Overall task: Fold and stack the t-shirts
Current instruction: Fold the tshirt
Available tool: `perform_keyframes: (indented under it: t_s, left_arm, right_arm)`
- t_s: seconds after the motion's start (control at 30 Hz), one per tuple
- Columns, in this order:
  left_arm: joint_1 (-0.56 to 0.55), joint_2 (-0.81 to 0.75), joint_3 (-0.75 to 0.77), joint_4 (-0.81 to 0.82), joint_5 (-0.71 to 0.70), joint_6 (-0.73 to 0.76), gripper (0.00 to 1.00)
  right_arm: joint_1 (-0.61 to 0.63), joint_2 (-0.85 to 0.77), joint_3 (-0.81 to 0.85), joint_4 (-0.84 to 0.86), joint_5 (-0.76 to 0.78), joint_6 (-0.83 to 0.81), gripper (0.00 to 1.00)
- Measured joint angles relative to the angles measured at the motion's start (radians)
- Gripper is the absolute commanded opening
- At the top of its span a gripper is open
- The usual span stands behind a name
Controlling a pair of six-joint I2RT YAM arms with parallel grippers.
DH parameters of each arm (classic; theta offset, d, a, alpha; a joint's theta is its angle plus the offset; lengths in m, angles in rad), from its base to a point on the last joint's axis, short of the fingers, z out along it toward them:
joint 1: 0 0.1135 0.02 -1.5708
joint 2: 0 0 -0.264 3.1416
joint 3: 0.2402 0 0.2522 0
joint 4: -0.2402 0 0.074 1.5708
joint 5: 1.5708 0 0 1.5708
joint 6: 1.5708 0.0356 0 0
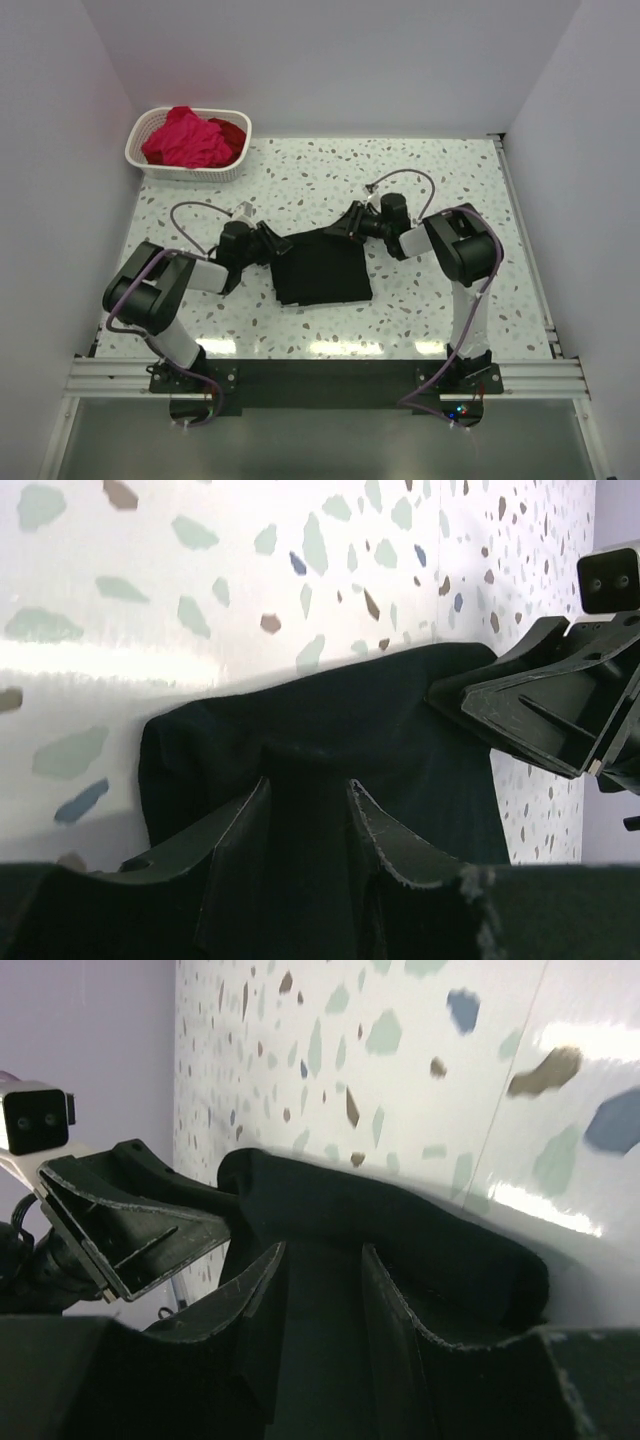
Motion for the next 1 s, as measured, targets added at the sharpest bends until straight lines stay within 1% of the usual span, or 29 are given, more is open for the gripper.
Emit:
perform_keyframes:
  t_s: [0.07, 0.1, 0.2, 0.27, 0.33, 0.4, 0.5, 0.57, 0.63, 0.7, 0.77, 0.83, 0.9, 0.93, 1.0]
  left_arm:
    - [0.008, 0.03, 0.042, -0.003, 0.011, 0.002, 0.47]
    - [0.01, 0.033, 0.057, -0.015, 0.016, 0.003, 0.52]
    - [0.011, 0.01, 0.082, -0.066, 0.024, 0.016, 0.57]
    - [0.011, -0.042, 0.083, -0.119, 0.026, 0.023, 0.59]
    - [0.003, -0.125, 0.083, -0.18, 0.027, 0.028, 0.59]
    - [-0.026, -0.228, 0.084, -0.236, 0.017, 0.034, 0.59]
    - [-0.124, -0.379, 0.086, -0.303, 0.006, 0.051, 0.53]
    - [-0.184, -0.44, 0.07, -0.314, 0.014, 0.048, 0.49]
    - [-0.22, -0.476, 0.017, -0.307, 0.034, 0.035, 0.44]
    - [-0.227, -0.476, -0.067, -0.298, 0.041, 0.011, 0.41]
    - [-0.227, -0.441, -0.148, -0.304, 0.045, -0.018, 0.4]
    - [-0.226, -0.4, -0.205, -0.307, 0.049, -0.047, 0.38]
    - [-0.225, -0.391, -0.232, -0.261, 0.059, -0.084, 0.36]
    - [-0.225, -0.392, -0.24, -0.249, 0.059, -0.097, 0.35]
    - [-0.226, -0.408, -0.264, -0.235, 0.057, -0.128, 0.35]
  right_arm:
    - [-0.016, 0.008, 0.032, -0.018, 0.002, -0.013, 0.4]
    - [-0.026, 0.007, 0.048, -0.04, 0.005, -0.026, 0.41]
    - [-0.042, -0.017, 0.06, -0.089, 0.007, -0.05, 0.44]
    - [-0.048, -0.064, 0.041, -0.113, 0.005, -0.05, 0.44]
    - [-0.049, -0.129, 0.002, -0.111, -0.018, -0.039, 0.45]
    - [-0.048, -0.206, -0.058, -0.064, -0.052, -0.005, 0.47]
    - [-0.041, -0.305, -0.173, 0.034, -0.105, 0.067, 0.5]
    - [-0.029, -0.348, -0.248, 0.074, -0.13, 0.099, 0.5]
    - [-0.019, -0.375, -0.312, 0.077, -0.147, 0.098, 0.51]
    - [-0.012, -0.38, -0.354, 0.054, -0.149, 0.074, 0.51]
    - [-0.012, -0.372, -0.392, 0.038, -0.149, 0.05, 0.5]
    - [-0.017, -0.331, -0.418, 0.05, -0.154, 0.037, 0.5]
    - [-0.03, -0.257, -0.451, 0.107, -0.171, 0.049, 0.49]
    - [-0.042, -0.225, -0.464, 0.165, -0.199, 0.069, 0.49]
    - [-0.057, -0.209, -0.48, 0.229, -0.223, 0.088, 0.5]
